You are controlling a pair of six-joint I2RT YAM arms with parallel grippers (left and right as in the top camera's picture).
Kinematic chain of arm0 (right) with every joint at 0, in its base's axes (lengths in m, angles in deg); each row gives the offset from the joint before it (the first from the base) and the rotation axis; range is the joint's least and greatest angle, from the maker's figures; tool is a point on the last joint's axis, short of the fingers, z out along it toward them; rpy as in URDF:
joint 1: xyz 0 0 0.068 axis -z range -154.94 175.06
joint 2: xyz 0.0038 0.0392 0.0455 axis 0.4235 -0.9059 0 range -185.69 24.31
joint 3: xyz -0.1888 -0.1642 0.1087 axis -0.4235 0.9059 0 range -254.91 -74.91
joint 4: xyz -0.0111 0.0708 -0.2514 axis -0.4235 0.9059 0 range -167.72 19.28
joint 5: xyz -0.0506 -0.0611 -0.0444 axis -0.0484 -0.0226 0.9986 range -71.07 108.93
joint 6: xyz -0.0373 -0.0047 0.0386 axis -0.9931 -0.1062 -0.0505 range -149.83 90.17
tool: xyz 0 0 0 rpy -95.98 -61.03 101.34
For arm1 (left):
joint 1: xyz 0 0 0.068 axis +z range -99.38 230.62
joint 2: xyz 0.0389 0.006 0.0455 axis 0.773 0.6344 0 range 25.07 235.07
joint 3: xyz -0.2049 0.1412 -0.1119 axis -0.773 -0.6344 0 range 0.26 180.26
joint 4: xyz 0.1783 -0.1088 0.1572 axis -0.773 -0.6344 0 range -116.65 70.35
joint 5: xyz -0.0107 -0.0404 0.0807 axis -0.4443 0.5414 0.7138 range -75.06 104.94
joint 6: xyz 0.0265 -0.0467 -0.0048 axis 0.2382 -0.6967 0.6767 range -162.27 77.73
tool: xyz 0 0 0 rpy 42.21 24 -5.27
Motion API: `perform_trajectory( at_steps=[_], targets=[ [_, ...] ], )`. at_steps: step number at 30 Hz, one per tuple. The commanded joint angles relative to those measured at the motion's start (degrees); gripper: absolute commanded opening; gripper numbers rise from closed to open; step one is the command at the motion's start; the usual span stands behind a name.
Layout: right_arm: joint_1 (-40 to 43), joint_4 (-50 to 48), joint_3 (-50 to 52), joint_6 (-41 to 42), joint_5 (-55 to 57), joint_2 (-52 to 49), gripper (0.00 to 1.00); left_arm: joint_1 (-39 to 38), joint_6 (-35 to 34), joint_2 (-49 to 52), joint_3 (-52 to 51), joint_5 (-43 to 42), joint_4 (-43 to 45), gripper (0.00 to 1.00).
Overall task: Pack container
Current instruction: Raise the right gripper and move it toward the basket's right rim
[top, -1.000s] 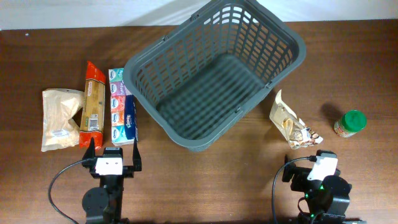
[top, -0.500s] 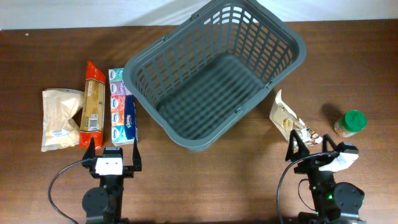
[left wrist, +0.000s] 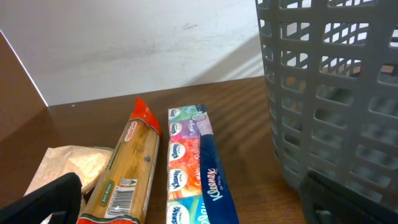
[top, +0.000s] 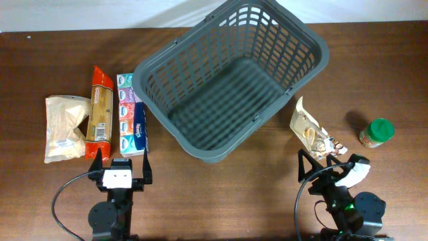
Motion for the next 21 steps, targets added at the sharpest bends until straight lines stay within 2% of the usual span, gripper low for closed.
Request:
perform_trajectory(
  at_steps=[1,7,10,11,14,16,18,19,21],
  targets=[
    [0.3,0.2,-2.3,-1.2,-3.8,0.0,0.99,-0.2,0.1,-0.5,-0.4,0.4,0.2,0.99],
    [0.4,4.6,-10.6,-7.0,-1.3,-6.8,0.99,-0.2,0.1,-0.5,-0.5,0.4,0.2,0.99],
    [0.4,10.3,-19.5,-12.9,-0.5,-15.8,0.99,-0.2,0.1,-0.5,-0.5,0.4,0.2,0.99],
    [0.4,14.2,-25.3,-16.0,-0.5,-21.7,0.99,-0.2,0.1,-0.5,-0.5,0.3,1.4,0.99],
    [0.3,20.3,-35.2,-19.5,-0.5,-30.8,0.99,-0.2,0.1,-0.5,-0.4,-0.8,2.6,0.99],
    [0.4,25.5,-43.3,-22.2,-0.5,-37.3,0.99,-0.2,0.1,-0.5,-0.4,-5.2,2.3,0.99],
    [0.4,30.8,-51.3,-24.6,-0.4,-42.9,0.98,-0.2,-0.1,-0.5,-0.1,-13.8,1.8,0.99],
    [0.4,34.2,-56.1,-25.8,0.1,-46.0,0.99,-0.2,-1.2,-0.5,0.4,-19.5,1.0,0.99],
    [0.4,40.2,-64.4,-25.8,3.0,-51.0,0.99,-0.2,-5.6,-0.5,2.1,-25.3,-2.7,0.99]
  ],
)
